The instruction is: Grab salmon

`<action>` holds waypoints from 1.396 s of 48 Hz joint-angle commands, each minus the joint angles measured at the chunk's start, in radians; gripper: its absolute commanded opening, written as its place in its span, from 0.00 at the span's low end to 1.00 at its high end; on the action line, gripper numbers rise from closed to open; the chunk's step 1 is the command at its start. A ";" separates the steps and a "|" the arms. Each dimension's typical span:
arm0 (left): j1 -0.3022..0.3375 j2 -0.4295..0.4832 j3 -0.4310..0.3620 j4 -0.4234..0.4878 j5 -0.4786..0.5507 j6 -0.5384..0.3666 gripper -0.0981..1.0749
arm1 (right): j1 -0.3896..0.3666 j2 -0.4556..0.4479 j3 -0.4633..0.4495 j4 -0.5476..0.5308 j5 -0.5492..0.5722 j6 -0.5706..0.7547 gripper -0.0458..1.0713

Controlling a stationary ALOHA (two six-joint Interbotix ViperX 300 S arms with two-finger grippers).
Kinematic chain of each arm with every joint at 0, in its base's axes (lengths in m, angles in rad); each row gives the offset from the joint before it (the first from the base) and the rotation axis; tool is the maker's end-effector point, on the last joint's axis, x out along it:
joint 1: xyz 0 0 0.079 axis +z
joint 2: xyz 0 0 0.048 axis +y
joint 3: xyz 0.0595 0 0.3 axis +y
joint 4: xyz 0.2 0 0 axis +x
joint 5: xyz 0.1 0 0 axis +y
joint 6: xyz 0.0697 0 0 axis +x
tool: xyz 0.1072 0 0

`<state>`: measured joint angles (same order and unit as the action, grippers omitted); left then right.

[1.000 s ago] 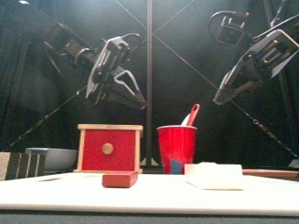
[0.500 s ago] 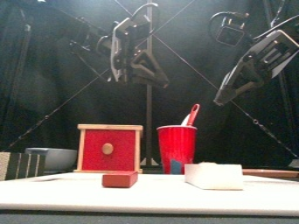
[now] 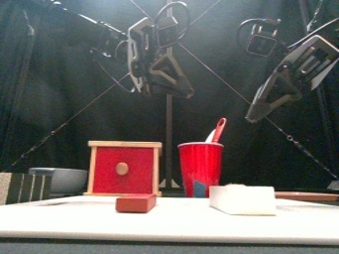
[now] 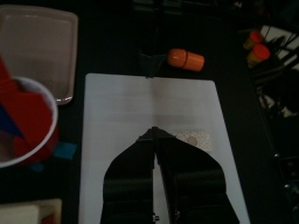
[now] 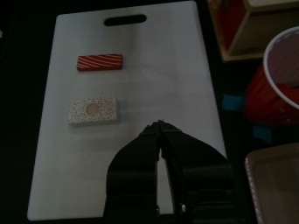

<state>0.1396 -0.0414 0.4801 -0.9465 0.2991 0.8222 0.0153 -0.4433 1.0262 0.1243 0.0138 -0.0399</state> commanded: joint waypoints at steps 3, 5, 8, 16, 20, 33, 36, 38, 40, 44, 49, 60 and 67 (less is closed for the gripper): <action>0.098 -0.080 0.038 -0.046 0.012 -0.179 0.43 | 0.002 -0.018 -0.011 0.012 -0.002 0.002 0.14; 0.118 -0.098 0.081 -0.043 0.011 -0.281 0.43 | 0.002 -0.017 -0.011 0.015 -0.002 0.000 0.14; 0.118 -0.110 0.129 -0.002 0.009 -0.377 0.43 | 0.002 -0.017 -0.009 0.020 -0.002 0.000 0.14; 0.074 -0.117 0.192 0.112 0.015 -0.641 0.43 | -0.002 -0.017 -0.011 0.020 -0.002 0.000 0.14; 0.031 -0.117 0.192 0.173 0.029 -0.770 0.43 | -0.003 -0.015 -0.011 0.020 -0.002 0.000 0.14; -0.074 -0.091 0.172 0.469 0.101 -1.218 0.43 | -0.003 -0.008 -0.008 0.020 -0.002 -0.002 0.14; -0.098 -0.081 0.172 0.548 0.104 -1.324 0.43 | -0.003 -0.008 -0.006 0.020 -0.002 -0.002 0.14; -0.112 -0.072 0.170 0.601 0.104 -1.396 0.43 | -0.003 -0.006 -0.002 0.020 -0.002 -0.002 0.14; -0.126 -0.063 0.166 0.649 0.104 -1.462 0.43 | -0.003 -0.006 0.000 0.015 -0.002 -0.002 0.14; -0.163 -0.035 0.147 0.749 0.115 -1.617 0.43 | -0.003 -0.005 0.008 0.014 -0.002 -0.002 0.14; -0.204 -0.006 0.123 0.853 0.120 -1.766 0.43 | -0.003 -0.003 0.015 0.014 -0.002 -0.003 0.14; -0.293 0.063 0.028 1.014 0.236 -2.039 0.43 | -0.003 -0.003 0.040 0.011 -0.002 -0.003 0.14; -0.322 0.114 -0.052 1.069 0.408 -2.164 0.44 | -0.009 -0.003 0.049 0.011 -0.002 -0.003 0.14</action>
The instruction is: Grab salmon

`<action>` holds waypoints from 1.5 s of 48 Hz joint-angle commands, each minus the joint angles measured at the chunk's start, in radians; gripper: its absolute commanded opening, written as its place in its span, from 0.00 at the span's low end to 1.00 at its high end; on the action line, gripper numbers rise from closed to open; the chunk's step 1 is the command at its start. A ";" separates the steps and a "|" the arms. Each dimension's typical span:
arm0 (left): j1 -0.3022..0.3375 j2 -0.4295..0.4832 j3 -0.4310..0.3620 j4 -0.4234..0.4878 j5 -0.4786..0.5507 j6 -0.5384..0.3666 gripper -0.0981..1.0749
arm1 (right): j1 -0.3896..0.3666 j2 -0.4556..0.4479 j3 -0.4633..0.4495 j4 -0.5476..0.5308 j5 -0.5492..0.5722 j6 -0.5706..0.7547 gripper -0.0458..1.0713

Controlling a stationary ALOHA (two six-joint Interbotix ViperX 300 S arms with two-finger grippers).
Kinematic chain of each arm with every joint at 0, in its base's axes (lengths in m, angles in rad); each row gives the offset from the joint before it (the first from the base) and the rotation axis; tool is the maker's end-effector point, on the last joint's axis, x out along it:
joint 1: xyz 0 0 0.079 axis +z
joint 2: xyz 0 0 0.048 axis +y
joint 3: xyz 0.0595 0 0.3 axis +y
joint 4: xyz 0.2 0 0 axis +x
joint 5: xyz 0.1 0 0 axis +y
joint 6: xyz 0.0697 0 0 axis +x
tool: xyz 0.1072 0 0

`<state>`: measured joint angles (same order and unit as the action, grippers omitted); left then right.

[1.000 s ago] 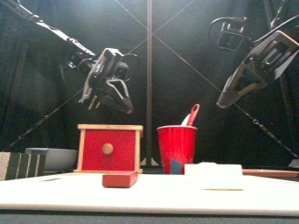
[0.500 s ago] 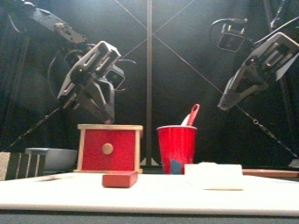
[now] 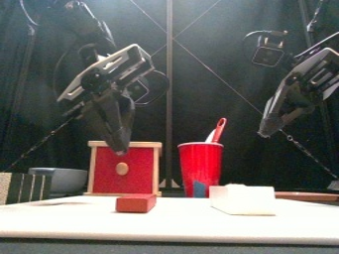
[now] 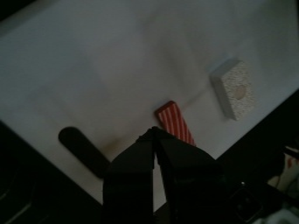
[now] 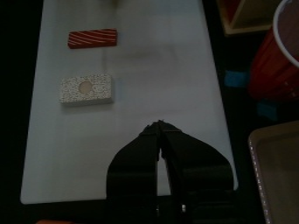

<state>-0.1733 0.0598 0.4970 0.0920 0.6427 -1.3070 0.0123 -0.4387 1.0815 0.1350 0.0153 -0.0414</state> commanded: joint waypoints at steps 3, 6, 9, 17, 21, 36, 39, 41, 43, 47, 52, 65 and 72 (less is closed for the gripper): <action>-0.023 0.037 -0.103 0.060 0.094 -0.074 0.45 | -0.008 -0.008 -0.002 0.000 -0.003 -0.002 0.14; -0.035 0.057 -0.132 0.080 0.103 -0.104 0.47 | -0.009 -0.006 0.002 0.000 -0.003 -0.002 0.14; -0.043 0.075 -0.158 0.091 0.103 -0.132 0.52 | -0.008 -0.006 0.005 0.000 -0.003 -0.002 0.14; -0.061 0.107 -0.186 0.075 0.101 -0.201 0.67 | -0.009 -0.006 0.015 0.000 -0.003 -0.002 0.14; -0.078 0.127 -0.204 0.075 0.104 -0.250 0.76 | -0.009 -0.006 0.021 0.000 -0.003 -0.002 0.14; -0.104 0.224 -0.291 0.087 0.195 -0.371 0.88 | -0.009 -0.006 0.038 0.000 -0.003 -0.002 0.14; -0.110 0.249 -0.325 0.101 0.242 -0.399 0.88 | -0.009 -0.008 0.043 0.000 -0.003 -0.002 0.14; -0.115 0.261 -0.347 0.115 0.272 -0.416 0.88 | -0.009 -0.008 0.048 -0.002 -0.003 -0.003 0.14; -0.121 0.273 -0.364 0.124 0.298 -0.428 0.88 | -0.009 -0.008 0.049 -0.005 -0.003 -0.002 0.14; -0.133 0.288 -0.390 0.130 0.334 -0.448 0.88 | -0.009 -0.008 0.054 -0.012 -0.003 -0.002 0.14; -0.140 0.305 -0.399 0.127 0.336 -0.471 0.88 | -0.009 -0.009 0.054 -0.025 -0.003 -0.002 0.14; -0.140 0.330 -0.405 0.126 0.336 -0.502 0.87 | -0.035 -0.069 0.055 -0.063 0.000 -0.002 0.14; -0.138 0.347 -0.414 0.126 0.336 -0.502 0.86 | -0.041 -0.124 0.071 -0.074 0.015 -0.002 0.14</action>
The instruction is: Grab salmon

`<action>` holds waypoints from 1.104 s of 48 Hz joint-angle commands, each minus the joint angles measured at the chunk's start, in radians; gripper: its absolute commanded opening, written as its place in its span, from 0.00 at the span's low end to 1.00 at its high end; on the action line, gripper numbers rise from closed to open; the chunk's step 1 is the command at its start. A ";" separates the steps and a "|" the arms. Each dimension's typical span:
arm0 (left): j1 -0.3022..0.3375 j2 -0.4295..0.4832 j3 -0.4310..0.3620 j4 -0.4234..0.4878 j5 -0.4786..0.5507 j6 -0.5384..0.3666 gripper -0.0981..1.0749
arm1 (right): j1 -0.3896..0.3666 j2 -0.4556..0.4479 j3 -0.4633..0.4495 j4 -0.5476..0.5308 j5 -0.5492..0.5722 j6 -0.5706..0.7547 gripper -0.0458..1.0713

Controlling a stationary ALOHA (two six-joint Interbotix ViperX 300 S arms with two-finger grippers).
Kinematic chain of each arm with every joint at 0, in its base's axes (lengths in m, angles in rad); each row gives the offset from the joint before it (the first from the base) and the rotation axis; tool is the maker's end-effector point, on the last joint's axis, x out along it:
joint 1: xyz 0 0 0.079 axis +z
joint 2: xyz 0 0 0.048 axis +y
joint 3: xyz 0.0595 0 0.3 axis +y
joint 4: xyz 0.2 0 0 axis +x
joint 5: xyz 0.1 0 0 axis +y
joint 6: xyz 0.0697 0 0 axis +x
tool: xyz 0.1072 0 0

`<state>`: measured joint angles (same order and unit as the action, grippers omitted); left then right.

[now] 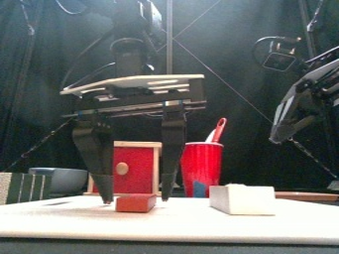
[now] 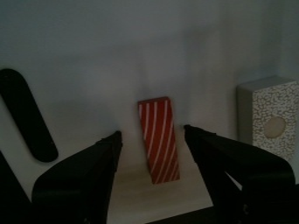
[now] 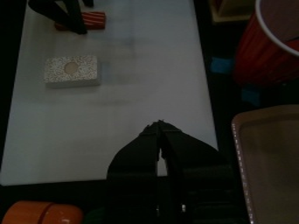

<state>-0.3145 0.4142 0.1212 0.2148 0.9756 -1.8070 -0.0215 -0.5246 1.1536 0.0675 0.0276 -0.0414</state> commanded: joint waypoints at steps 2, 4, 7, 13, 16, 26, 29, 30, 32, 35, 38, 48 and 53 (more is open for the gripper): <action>0.003 -0.003 -0.041 0.003 0.003 -0.002 0.85 | -0.011 -0.054 0.006 -0.008 0.009 -0.002 0.14; 0.003 0.000 -0.043 0.002 0.003 0.000 0.84 | -0.014 -0.067 0.012 -0.008 0.014 -0.002 0.14; 0.003 0.005 -0.046 -0.003 0.003 -0.002 0.82 | -0.020 -0.091 0.021 -0.009 0.018 -0.002 0.14; 0.005 0.008 -0.051 -0.011 0.003 0.000 0.77 | -0.034 -0.129 0.037 -0.008 0.026 -0.002 0.14; 0.005 0.008 -0.052 -0.018 0.003 0.000 0.75 | -0.038 -0.143 0.041 -0.008 0.029 -0.002 0.14; 0.008 0.005 -0.058 -0.025 0.006 0.003 0.69 | -0.052 -0.153 0.044 -0.009 0.035 -0.003 0.14; 0.008 0.003 -0.063 -0.021 0.011 0.002 0.67 | -0.052 -0.153 0.046 -0.009 0.035 -0.003 0.14; 0.008 0.002 -0.066 -0.021 0.012 0.003 0.67 | -0.054 -0.152 0.046 -0.009 0.035 -0.003 0.14; 0.008 0.002 -0.072 -0.020 0.017 0.002 0.67 | -0.054 -0.153 0.046 -0.009 0.035 -0.003 0.14; 0.009 -0.002 -0.086 -0.018 0.026 0.003 0.67 | -0.054 -0.152 0.046 -0.009 0.035 -0.002 0.14; 0.011 -0.003 -0.107 -0.021 0.037 0.009 0.67 | -0.054 -0.152 0.048 -0.009 0.035 -0.003 0.14; 0.048 0.005 -0.222 -0.012 0.061 0.035 0.67 | -0.052 -0.143 0.052 -0.009 0.029 -0.003 0.14; 0.067 0.020 -0.262 -0.005 0.066 0.040 0.67 | -0.054 -0.138 0.052 -0.009 0.026 -0.003 0.14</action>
